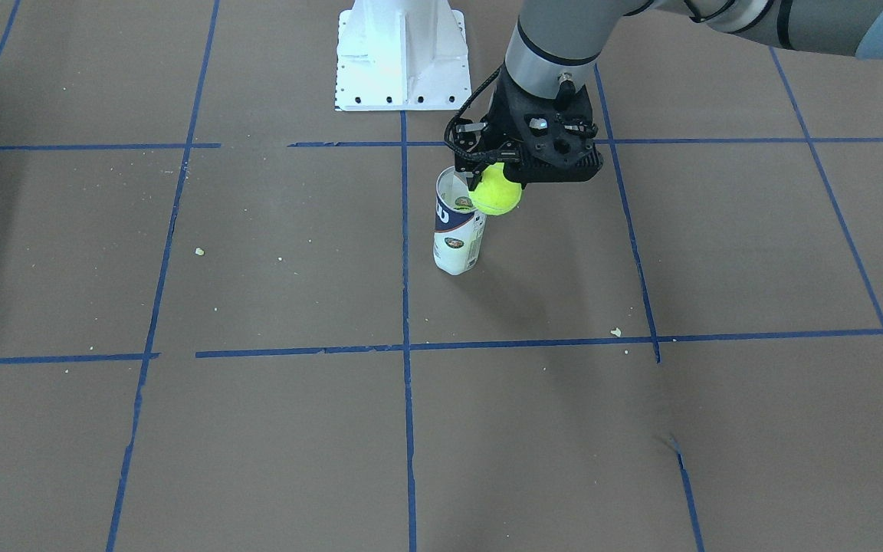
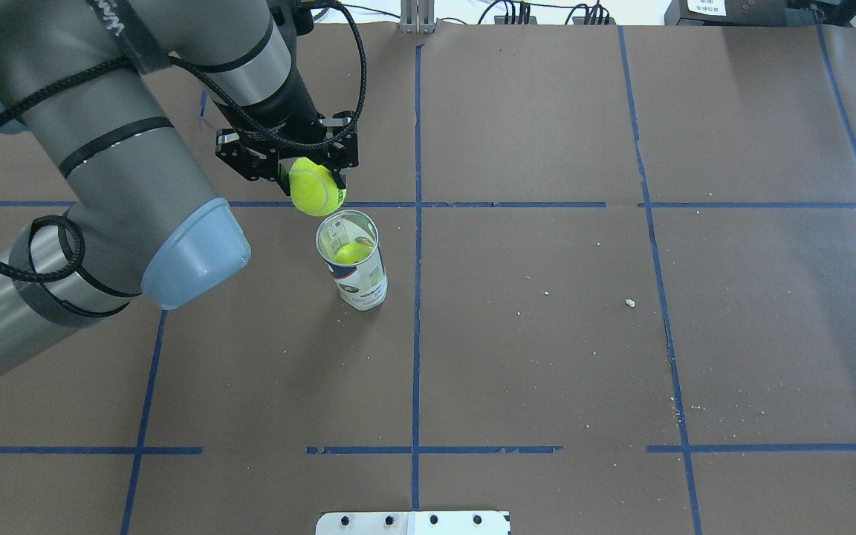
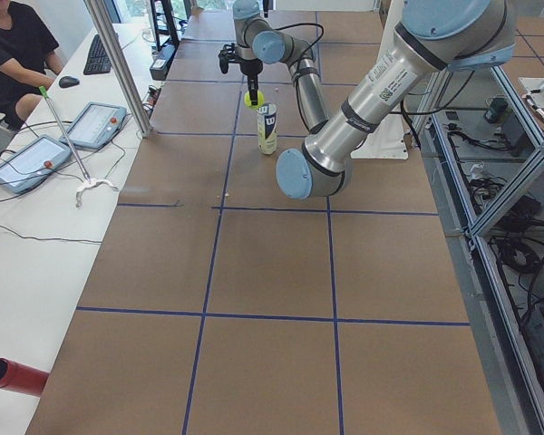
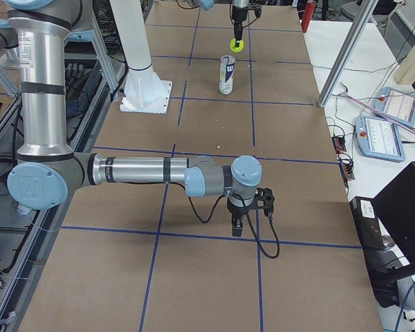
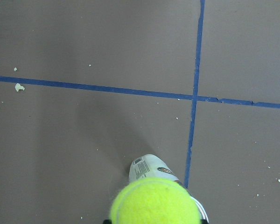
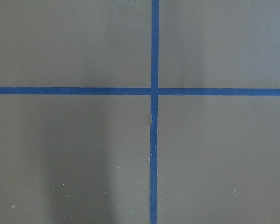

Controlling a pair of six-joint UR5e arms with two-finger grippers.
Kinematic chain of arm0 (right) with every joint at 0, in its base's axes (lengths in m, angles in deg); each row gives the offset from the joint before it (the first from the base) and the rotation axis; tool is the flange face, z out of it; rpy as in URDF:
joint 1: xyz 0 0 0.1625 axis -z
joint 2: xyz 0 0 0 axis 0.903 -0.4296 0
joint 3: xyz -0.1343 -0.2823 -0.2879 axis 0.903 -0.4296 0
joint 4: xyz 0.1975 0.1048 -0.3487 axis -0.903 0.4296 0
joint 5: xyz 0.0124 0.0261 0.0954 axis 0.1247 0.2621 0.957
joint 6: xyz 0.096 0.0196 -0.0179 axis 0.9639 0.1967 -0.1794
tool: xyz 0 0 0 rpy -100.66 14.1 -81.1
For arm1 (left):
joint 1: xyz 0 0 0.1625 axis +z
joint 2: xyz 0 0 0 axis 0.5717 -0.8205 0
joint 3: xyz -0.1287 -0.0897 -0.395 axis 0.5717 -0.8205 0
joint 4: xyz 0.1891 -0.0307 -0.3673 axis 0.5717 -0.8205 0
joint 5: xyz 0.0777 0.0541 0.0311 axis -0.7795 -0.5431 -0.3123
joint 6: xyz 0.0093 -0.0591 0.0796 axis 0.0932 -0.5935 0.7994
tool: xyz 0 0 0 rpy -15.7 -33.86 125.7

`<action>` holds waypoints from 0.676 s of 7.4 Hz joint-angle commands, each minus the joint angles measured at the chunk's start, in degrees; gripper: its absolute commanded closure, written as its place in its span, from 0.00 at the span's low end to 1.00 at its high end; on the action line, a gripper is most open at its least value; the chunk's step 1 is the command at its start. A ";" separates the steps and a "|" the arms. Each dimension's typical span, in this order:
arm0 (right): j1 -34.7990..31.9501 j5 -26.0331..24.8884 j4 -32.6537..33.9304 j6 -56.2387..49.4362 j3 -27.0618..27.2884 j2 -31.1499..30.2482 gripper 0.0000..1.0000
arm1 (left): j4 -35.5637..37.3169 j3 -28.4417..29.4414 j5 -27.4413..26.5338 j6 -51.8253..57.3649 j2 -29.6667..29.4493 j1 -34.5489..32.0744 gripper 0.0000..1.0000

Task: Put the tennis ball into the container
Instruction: 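Lift the ball with the left gripper and carry it over the clear cup, then lower the ball into the cup and open the left gripper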

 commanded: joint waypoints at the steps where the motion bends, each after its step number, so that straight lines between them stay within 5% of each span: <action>1: 0.00 0.00 0.00 0.00 0.00 0.00 0.00 | -1.06 0.47 0.06 -0.18 0.20 2.46 1.00; 5: 0.00 0.00 0.00 0.00 0.00 0.00 0.00 | -1.24 0.03 2.78 -2.29 0.20 3.26 1.00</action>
